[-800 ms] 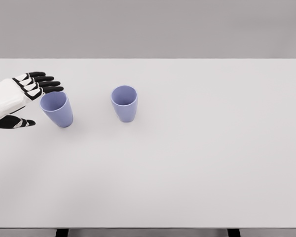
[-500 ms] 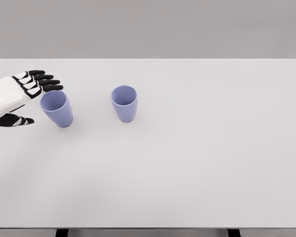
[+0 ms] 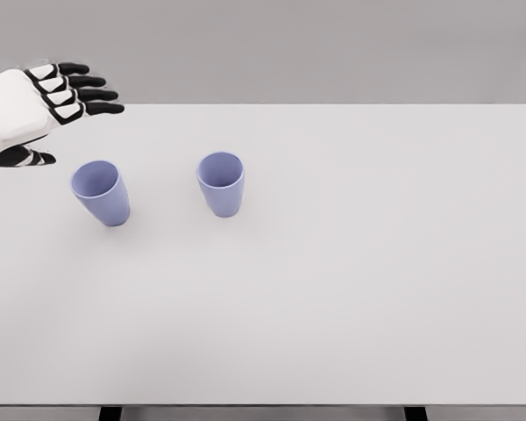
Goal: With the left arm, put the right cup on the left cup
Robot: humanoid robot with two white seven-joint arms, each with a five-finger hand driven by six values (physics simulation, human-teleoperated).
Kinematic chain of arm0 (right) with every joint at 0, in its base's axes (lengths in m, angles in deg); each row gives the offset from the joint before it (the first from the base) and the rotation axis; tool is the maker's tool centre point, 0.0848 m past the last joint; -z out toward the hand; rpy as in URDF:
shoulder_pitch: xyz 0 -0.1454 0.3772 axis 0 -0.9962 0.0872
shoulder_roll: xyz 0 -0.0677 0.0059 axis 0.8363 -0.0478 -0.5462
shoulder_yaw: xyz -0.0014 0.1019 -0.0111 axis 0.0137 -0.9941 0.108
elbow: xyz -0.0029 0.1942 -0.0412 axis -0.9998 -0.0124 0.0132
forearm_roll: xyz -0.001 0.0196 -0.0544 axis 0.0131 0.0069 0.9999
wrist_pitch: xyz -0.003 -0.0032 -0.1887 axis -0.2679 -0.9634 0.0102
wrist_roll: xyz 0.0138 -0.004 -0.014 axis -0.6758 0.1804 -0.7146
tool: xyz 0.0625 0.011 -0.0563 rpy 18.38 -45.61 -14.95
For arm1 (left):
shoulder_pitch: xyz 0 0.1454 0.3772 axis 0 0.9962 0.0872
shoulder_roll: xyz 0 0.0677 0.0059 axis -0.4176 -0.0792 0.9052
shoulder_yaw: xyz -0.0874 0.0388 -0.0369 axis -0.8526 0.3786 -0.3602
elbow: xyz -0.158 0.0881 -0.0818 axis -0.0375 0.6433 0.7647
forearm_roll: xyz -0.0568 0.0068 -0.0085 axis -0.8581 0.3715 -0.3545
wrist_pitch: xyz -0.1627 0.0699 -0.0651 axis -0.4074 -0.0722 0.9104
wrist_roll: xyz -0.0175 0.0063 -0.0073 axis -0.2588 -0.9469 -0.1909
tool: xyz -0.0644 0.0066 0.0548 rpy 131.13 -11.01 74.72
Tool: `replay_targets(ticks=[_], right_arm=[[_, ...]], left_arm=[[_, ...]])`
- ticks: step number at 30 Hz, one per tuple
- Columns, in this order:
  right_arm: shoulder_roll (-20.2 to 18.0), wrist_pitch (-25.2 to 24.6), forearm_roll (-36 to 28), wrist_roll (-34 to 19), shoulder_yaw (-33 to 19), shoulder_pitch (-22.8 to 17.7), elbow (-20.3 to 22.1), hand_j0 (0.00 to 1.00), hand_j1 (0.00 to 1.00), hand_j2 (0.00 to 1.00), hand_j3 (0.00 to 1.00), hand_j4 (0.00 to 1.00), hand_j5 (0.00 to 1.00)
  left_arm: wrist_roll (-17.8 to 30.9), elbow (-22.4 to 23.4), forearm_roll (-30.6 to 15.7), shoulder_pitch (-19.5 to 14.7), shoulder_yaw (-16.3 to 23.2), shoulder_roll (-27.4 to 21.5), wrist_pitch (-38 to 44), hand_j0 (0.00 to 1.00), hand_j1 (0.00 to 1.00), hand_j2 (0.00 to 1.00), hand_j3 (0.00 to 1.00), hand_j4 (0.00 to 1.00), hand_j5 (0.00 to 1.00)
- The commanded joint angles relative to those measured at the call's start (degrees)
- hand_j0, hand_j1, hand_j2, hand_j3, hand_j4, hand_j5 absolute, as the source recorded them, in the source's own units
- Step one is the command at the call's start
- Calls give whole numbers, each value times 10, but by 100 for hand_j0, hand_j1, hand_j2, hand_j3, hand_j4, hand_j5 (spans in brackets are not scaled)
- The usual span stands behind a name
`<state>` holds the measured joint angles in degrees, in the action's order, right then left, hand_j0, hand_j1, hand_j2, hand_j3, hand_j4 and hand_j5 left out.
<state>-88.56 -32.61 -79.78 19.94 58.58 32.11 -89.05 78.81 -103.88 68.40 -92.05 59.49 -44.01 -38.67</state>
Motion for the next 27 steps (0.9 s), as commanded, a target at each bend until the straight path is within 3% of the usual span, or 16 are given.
replay_targets(ticks=[1,3,9,12,15,22,27], right_arm=[[0,0,0,0,0,0,0,100,100,100,100,100,100],[0,0,0,1,0,0,0,100,100,100,100,100,100],[0,0,0,0,0,0,0,100,100,100,100,100,100],[0,0,0,0,0,0,0,100,100,100,100,100,100],[0,0,0,0,0,0,0,100,100,100,100,100,100],[0,0,0,0,0,0,-1,100,100,100,100,100,100],[0,0,0,0,0,0,0,100,100,100,100,100,100]], left_arm=[[0,0,13,-7,98,-4,1,100,100,100,100,100,100],[0,0,52,-79,165,24,1,100,100,100,100,100,100],[9,1,93,-196,272,78,1,100,100,100,100,100,100],[17,45,93,-259,340,118,1,100,100,100,100,100,100],[17,74,100,-272,341,134,1,100,100,100,100,100,100],[33,135,116,-337,377,162,1,100,100,100,100,100,100],[34,229,195,-345,388,226,1,100,100,100,100,100,100]])
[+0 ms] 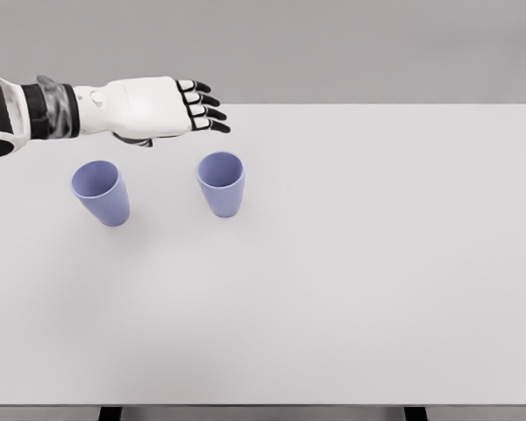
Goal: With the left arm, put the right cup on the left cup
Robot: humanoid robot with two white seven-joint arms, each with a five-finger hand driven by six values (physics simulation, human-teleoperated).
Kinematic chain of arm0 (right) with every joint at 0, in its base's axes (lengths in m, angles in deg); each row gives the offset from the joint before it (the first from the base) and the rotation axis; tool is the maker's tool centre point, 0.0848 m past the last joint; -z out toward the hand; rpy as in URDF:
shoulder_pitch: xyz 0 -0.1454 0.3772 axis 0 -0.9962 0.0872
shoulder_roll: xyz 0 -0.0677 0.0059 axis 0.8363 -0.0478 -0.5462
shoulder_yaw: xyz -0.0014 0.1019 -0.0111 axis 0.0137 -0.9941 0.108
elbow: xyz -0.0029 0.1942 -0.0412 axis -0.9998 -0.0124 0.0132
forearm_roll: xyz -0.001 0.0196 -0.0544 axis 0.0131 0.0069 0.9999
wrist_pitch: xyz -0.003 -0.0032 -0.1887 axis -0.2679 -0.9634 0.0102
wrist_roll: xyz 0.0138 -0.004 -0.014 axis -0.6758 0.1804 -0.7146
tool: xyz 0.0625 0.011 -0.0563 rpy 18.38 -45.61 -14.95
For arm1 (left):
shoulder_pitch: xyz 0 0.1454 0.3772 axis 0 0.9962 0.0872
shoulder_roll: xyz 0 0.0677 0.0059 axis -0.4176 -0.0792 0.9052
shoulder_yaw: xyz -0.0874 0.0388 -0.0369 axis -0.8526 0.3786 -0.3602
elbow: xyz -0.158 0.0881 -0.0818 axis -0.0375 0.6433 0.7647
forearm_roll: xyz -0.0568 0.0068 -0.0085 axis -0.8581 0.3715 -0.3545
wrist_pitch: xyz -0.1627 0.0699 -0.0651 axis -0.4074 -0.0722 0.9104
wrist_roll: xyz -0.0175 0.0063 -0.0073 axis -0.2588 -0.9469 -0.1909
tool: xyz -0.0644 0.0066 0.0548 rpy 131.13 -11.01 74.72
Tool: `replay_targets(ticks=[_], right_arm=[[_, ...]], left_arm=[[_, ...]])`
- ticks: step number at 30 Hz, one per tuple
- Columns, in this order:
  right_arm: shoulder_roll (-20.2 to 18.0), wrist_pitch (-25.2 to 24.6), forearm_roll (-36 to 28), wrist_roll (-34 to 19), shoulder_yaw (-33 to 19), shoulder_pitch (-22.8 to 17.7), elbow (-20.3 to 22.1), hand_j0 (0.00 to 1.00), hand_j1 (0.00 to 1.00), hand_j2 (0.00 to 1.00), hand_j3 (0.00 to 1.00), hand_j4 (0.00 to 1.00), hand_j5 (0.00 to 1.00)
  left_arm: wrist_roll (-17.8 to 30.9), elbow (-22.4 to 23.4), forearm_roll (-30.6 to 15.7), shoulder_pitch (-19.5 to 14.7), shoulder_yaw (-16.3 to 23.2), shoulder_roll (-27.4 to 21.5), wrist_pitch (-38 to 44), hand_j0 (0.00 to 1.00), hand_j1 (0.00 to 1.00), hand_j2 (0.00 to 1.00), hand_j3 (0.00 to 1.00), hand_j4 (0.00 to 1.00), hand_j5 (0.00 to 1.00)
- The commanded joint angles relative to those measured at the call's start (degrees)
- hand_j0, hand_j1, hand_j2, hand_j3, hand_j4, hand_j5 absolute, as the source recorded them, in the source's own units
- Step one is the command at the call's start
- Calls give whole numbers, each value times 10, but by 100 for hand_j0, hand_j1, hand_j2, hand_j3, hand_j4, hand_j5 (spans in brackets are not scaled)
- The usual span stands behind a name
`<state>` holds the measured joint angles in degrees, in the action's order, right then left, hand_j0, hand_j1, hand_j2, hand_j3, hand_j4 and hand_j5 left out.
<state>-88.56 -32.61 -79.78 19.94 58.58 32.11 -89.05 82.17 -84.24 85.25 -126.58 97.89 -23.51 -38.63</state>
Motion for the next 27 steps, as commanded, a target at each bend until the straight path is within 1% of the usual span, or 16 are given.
replay_targets(ticks=[1,3,5,7,8,11,12,14,16,20,27], right_arm=[[0,0,0,0,0,0,0,100,100,100,100,100,100],[0,0,0,0,0,0,0,100,100,100,100,100,100],[0,0,0,1,0,0,-1,100,100,100,100,100,100],[0,0,0,1,0,0,0,100,100,100,100,100,100],[0,0,0,1,0,0,0,100,100,100,100,100,100],[0,0,0,1,0,0,0,100,100,100,100,100,100],[0,0,0,0,0,0,0,100,100,100,100,100,100],[0,0,0,0,0,0,0,100,100,100,100,100,100],[0,0,0,1,0,0,0,100,100,100,100,100,100],[0,0,0,0,0,0,0,100,100,100,100,100,100],[0,0,0,0,0,0,0,100,100,100,100,100,100]], left_arm=[[1,40,31,0,3,29,1,100,100,100,100,100,100],[1,38,35,-5,4,31,1,100,100,100,100,100,100],[1,20,38,-7,3,31,1,100,100,100,100,100,100],[0,-27,36,-7,2,31,1,100,100,100,100,100,100],[0,-41,36,-8,2,30,1,100,100,100,100,100,100],[0,-61,38,-8,3,29,1,100,100,100,100,100,100],[0,-63,38,-8,4,29,1,100,100,100,100,100,100],[1,-72,60,-7,4,29,1,100,100,100,100,100,100],[1,-77,71,-7,11,29,1,100,100,100,100,100,100],[20,-86,73,-7,23,29,1,100,100,100,100,100,100],[21,-88,75,-5,37,29,1,100,100,100,100,100,100]])
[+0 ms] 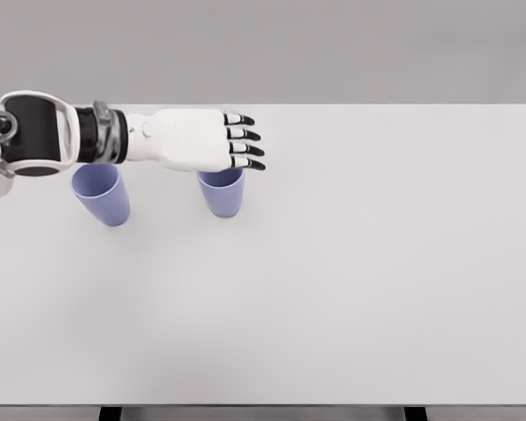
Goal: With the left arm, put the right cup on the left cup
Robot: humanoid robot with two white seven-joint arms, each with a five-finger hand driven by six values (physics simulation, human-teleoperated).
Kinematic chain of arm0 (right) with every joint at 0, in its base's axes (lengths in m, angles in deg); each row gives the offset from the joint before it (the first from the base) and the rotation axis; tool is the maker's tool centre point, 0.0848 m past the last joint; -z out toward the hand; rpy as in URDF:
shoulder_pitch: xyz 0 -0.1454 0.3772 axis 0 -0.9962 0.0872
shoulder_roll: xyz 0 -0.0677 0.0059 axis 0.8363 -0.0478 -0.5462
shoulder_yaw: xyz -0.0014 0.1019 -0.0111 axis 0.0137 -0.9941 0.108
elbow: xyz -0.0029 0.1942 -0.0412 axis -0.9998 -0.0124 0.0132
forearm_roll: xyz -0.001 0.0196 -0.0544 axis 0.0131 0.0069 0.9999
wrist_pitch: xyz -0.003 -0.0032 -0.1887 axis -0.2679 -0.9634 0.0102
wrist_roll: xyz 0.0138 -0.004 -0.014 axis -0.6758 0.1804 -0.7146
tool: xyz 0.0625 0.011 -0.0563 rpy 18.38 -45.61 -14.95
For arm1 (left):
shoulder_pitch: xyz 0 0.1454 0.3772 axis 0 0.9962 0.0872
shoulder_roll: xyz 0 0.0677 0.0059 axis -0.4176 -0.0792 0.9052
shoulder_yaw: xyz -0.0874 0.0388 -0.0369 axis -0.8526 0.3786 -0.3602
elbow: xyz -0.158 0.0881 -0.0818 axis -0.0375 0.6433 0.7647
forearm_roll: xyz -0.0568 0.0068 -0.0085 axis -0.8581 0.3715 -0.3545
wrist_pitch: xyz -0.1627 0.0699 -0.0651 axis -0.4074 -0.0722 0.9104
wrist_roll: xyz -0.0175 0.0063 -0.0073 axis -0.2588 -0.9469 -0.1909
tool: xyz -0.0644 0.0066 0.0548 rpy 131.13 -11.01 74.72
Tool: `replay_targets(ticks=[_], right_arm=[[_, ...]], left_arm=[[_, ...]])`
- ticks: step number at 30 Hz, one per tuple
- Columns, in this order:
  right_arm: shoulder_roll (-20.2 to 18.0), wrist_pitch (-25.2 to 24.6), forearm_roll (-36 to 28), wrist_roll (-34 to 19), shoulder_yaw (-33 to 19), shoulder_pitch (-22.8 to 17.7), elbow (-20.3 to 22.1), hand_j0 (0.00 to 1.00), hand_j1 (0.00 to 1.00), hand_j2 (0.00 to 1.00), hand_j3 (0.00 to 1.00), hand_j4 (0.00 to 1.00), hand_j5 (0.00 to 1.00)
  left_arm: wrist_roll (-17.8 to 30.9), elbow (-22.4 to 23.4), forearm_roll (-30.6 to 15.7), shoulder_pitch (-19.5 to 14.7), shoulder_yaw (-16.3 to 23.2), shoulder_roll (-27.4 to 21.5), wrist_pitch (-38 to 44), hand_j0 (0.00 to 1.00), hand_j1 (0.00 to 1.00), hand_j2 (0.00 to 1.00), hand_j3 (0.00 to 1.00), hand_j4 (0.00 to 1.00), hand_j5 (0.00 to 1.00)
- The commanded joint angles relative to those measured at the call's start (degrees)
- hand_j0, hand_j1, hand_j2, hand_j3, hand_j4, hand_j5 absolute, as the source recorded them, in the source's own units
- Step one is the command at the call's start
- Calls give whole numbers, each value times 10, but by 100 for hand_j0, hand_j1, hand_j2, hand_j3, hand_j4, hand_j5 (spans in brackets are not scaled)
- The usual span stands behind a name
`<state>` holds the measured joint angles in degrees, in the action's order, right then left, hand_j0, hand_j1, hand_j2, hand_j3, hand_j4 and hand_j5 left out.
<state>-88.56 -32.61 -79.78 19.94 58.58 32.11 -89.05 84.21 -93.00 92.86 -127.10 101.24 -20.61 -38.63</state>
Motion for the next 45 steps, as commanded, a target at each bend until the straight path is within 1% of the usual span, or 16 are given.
replay_targets(ticks=[1,4,8,10,12,24,27,43,45], right_arm=[[0,0,0,0,0,0,0,100,100,100,100,100,100],[0,0,0,0,0,0,0,100,100,100,100,100,100],[0,0,0,0,0,0,0,100,100,100,100,100,100],[0,0,0,0,0,0,0,100,100,100,100,100,100],[0,0,0,0,0,0,0,100,100,100,100,100,100],[0,0,0,0,0,0,0,100,100,100,100,100,100],[0,0,0,0,0,0,0,100,100,100,100,100,100],[0,0,0,0,0,0,0,100,100,100,100,100,100],[0,0,0,0,0,0,0,100,100,100,100,100,100]], left_arm=[[1,-1,-1,0,4,0,1,100,100,100,100,100,100],[1,-2,-1,2,5,1,1,100,100,100,100,100,100],[2,-2,-1,3,22,1,1,100,100,100,100,100,100],[31,-2,-1,4,25,1,1,100,100,100,100,100,100],[37,-2,-1,4,25,1,1,100,100,100,100,100,100],[38,-9,-1,7,25,9,1,100,100,100,100,100,100],[38,-8,0,10,25,18,1,100,100,100,100,100,100],[43,-2,7,11,23,11,1,100,100,100,100,100,100],[43,-1,13,11,22,11,1,100,100,100,100,100,100]])
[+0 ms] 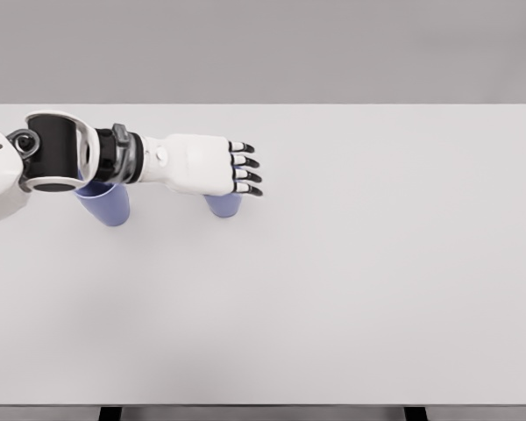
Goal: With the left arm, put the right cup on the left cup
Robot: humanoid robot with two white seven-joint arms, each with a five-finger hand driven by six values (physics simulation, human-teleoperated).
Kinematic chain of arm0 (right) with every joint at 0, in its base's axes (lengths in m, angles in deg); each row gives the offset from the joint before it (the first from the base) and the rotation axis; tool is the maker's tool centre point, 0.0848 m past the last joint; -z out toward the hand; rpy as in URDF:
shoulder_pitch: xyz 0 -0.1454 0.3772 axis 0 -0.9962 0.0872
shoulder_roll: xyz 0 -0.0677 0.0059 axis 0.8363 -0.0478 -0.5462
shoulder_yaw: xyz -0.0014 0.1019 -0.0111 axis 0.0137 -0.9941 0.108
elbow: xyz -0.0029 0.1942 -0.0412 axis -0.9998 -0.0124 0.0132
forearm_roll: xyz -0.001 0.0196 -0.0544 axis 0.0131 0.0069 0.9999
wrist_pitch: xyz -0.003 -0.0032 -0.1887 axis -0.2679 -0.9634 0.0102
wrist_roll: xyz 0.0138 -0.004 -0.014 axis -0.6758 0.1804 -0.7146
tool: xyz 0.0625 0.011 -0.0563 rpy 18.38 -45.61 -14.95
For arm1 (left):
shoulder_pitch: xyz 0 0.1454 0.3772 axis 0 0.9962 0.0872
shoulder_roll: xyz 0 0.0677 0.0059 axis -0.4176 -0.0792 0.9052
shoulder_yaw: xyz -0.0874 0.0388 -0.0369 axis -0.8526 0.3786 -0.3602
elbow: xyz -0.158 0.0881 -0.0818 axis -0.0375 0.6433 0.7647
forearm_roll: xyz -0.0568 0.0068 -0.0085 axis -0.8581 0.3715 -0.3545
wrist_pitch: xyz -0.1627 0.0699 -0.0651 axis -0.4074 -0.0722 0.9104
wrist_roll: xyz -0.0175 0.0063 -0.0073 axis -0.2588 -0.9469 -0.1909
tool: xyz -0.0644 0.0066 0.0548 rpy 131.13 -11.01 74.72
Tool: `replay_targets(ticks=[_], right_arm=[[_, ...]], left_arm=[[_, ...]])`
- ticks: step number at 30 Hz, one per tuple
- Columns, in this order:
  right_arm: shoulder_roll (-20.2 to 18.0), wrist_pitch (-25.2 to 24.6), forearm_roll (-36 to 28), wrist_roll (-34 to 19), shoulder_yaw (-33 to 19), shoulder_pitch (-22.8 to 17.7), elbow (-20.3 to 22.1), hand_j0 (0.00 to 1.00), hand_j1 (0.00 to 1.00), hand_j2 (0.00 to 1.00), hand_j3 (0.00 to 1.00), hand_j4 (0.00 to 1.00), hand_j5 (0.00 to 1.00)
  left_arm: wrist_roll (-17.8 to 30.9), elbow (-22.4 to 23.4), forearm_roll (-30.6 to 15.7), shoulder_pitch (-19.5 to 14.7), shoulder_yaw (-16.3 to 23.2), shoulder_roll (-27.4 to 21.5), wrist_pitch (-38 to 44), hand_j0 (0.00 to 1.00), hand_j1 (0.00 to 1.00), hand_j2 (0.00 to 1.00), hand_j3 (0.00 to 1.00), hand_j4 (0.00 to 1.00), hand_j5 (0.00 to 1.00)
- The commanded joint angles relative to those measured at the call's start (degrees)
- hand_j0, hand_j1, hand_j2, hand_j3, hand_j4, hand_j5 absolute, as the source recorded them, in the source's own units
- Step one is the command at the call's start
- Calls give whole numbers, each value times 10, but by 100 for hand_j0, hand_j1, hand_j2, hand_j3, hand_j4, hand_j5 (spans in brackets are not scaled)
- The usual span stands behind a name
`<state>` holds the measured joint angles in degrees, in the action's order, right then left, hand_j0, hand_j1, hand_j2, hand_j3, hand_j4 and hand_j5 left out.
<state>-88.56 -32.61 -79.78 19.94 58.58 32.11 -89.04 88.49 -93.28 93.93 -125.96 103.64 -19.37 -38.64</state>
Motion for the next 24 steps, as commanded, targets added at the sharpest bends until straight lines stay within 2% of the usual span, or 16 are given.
replay_targets(ticks=[1,24], right_arm=[[0,0,0,0,0,0,-1,100,100,100,100,100,100],[0,0,0,0,0,0,0,100,100,100,100,100,100]], left_arm=[[0,2,4,0,-3,-2,1,100,100,100,100,100,100],[0,8,4,1,-8,5,1,100,100,100,100,100,100]])
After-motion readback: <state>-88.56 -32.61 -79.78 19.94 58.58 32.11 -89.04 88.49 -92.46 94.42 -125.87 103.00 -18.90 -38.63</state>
